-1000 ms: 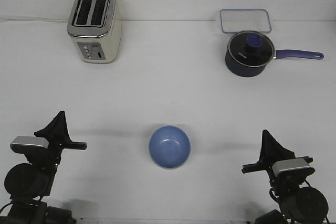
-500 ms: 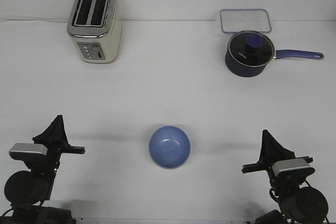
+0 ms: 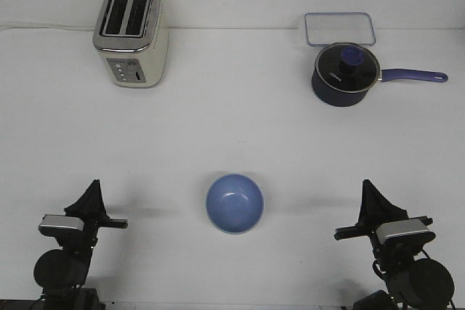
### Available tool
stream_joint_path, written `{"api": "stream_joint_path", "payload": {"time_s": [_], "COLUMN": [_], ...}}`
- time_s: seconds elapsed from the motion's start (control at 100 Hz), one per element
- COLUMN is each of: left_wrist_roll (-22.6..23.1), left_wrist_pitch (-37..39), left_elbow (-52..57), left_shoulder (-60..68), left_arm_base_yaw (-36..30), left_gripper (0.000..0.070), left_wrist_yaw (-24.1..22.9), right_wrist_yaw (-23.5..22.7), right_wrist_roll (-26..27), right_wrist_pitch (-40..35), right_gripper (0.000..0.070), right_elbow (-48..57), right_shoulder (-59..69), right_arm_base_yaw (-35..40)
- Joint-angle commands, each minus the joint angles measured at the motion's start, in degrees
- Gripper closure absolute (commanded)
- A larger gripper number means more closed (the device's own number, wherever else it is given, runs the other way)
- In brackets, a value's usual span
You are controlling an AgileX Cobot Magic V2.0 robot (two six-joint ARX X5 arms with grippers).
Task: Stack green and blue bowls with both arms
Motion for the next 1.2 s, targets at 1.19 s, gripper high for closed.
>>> {"api": "stream_joint_path", "payload": {"time_s": [1.19], "left_wrist_roll": [-0.74], "left_wrist_pitch": [1.27], "left_elbow": [-1.51], "left_shoulder": [-0.15], "left_arm_base_yaw": [0.04], "left_gripper": [0.0686], "left_wrist_yaw": [-0.09], "right_wrist_yaw": [1.57], "right_wrist_roll": [-7.5], "right_wrist_pitch": [0.35], "right_gripper": [0.0694], "right_elbow": [-0.02], "right_shoulder": [0.15], "right_arm_base_yaw": [-1.6]}}
